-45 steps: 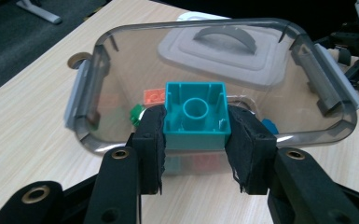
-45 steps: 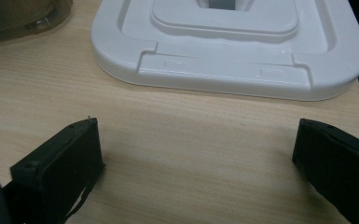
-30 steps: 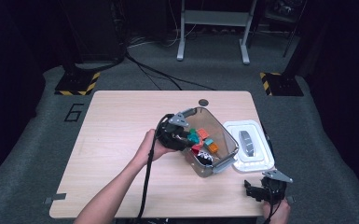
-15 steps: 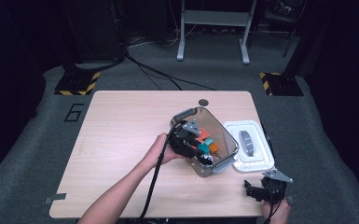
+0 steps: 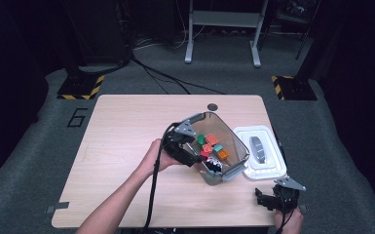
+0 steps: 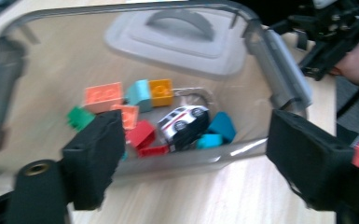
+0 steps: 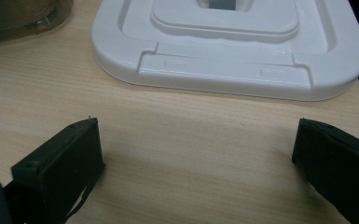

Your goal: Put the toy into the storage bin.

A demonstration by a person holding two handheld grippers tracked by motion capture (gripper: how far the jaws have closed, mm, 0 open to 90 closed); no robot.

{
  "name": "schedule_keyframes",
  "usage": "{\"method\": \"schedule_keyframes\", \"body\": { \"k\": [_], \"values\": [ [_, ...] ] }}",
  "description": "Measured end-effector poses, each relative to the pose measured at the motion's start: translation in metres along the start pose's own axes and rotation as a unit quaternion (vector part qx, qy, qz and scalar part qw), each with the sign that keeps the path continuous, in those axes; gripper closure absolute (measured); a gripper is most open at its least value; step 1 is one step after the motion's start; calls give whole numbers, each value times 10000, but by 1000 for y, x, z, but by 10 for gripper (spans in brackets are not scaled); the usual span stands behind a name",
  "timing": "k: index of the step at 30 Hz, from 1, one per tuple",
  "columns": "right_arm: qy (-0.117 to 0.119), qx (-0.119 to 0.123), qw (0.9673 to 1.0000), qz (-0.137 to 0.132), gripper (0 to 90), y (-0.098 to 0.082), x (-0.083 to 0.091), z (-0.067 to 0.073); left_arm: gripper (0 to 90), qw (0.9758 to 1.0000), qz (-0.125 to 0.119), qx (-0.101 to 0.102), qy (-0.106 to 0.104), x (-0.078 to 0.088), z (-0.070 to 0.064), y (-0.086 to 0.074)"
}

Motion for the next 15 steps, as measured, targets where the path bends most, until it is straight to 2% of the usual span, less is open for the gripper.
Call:
{"method": "schedule_keyframes", "body": {
  "k": [3, 5, 10, 15],
  "values": [
    [0, 0, 10000, 1, 9, 0, 0, 0, 150, 9999, -86, 51, 136, 13, 9, -7],
    [0, 1, 10000, 1, 9, 0, 0, 0, 141, 9994, -132, 92, 313, 20, 16, -13],
    [-4, -2, 10000, 2, 9, 0, 0, 0, 108, 9979, -167, 318, 540, 35, 31, -36],
    [-7, -4, 10000, 2, 9, 0, 0, 0, 80, 9942, -66, 542, 931, 45, 51, -68]
  ]
}}
Point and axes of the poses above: each handheld gripper's, and its own axes: x roughly backward along the jaws, y roughly out of its top, z roughly to its left, the point moved 9 cm from there along -x, roughly forward along the jaws, and after that the axes turned 11 degrees about -z, right-handed, at the moved point
